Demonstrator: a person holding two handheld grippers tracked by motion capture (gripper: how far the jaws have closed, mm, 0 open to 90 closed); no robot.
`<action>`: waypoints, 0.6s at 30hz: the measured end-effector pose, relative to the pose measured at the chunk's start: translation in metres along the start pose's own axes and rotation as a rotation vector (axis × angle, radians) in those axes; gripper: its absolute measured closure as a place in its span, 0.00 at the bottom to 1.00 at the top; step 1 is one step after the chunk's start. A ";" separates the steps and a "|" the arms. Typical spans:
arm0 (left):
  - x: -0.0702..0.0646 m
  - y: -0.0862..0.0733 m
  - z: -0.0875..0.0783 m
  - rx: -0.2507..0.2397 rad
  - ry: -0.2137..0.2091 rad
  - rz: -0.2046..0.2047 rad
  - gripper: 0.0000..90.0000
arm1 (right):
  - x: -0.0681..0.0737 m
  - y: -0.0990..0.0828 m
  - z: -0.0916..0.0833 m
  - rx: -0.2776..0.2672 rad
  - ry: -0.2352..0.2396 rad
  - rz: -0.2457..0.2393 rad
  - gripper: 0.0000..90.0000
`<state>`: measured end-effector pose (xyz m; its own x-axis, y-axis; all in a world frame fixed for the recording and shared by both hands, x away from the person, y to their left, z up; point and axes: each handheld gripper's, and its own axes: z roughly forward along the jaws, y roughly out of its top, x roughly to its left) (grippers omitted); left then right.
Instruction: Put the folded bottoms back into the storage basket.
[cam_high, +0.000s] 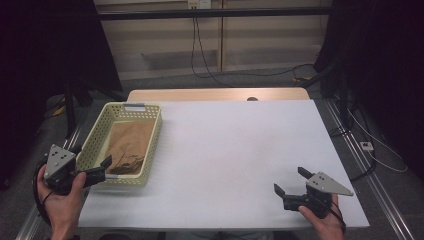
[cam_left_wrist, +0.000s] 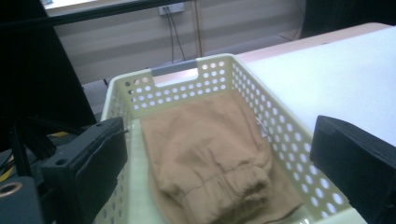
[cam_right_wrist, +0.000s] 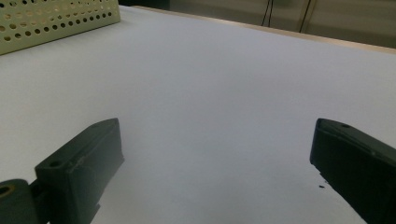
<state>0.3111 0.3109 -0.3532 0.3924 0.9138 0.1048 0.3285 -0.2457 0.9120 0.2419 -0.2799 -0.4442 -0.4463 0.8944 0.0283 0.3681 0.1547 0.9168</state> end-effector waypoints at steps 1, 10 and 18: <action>-0.002 0.001 0.000 0.005 -0.002 -0.001 0.05 | 0.000 0.000 0.000 0.001 -0.001 0.000 0.02; -0.015 0.000 0.007 0.000 -0.066 -0.021 0.06 | 0.000 0.000 0.000 0.001 0.002 0.001 0.02; -0.031 0.007 0.013 0.001 -0.102 0.002 0.06 | 0.000 0.000 0.000 0.000 0.004 0.001 0.02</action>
<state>0.3125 0.2764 -0.3553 0.4788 0.8755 0.0655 0.3285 -0.2479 0.9114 0.2419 -0.2797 -0.4442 -0.4492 0.8929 0.0304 0.3685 0.1542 0.9167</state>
